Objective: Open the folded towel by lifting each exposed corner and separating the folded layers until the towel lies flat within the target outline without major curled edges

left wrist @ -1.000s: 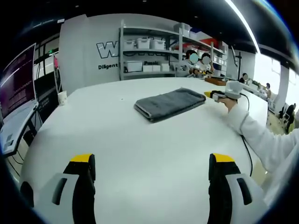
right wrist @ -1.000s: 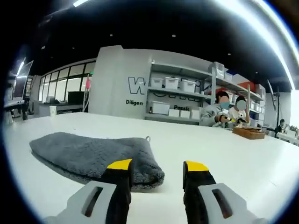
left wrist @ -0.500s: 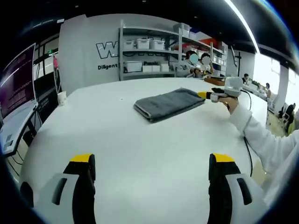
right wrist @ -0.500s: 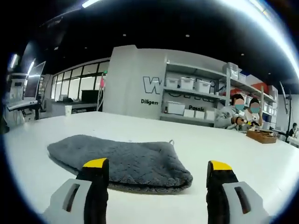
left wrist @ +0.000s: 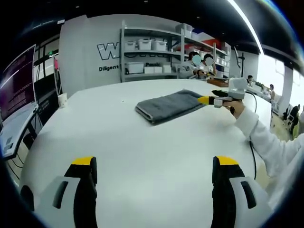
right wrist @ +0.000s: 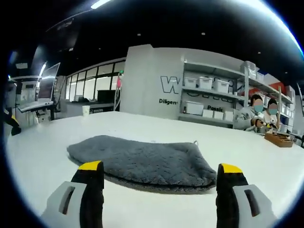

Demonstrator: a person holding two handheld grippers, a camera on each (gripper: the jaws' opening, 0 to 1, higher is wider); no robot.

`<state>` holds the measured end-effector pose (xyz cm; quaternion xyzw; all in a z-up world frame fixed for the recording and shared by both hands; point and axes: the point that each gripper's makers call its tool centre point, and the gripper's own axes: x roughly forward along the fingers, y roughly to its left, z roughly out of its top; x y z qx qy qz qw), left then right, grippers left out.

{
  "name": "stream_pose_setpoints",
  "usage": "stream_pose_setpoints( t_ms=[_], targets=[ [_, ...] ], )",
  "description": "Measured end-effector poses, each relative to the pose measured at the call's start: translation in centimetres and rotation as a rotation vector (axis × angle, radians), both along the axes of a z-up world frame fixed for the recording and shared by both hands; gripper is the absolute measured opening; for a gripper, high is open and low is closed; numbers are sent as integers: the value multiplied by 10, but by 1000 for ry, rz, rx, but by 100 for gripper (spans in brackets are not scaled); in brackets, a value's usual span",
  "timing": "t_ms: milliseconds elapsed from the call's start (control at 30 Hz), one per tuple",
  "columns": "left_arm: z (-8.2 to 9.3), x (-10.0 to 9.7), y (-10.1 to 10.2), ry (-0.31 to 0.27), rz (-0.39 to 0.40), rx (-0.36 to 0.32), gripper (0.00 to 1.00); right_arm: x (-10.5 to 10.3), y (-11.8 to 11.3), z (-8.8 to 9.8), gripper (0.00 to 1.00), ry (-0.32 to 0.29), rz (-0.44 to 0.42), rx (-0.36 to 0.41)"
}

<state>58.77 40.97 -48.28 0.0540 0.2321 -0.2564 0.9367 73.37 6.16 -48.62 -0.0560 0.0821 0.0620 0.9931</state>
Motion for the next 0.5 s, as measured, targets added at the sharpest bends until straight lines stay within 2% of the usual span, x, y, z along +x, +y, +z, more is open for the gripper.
stream_pose_setpoints(
  t_ms=[233, 367, 500],
  targets=[
    [-1, 2, 0, 3, 3, -1, 99, -24, 12, 0, 99, 26, 18, -9],
    [-3, 4, -1, 9, 1, 2, 99, -52, 21, -2, 99, 38, 32, 59],
    [-4, 5, -1, 10, 5, 0, 99, -82, 23, -13, 99, 78, 15, 103]
  ],
)
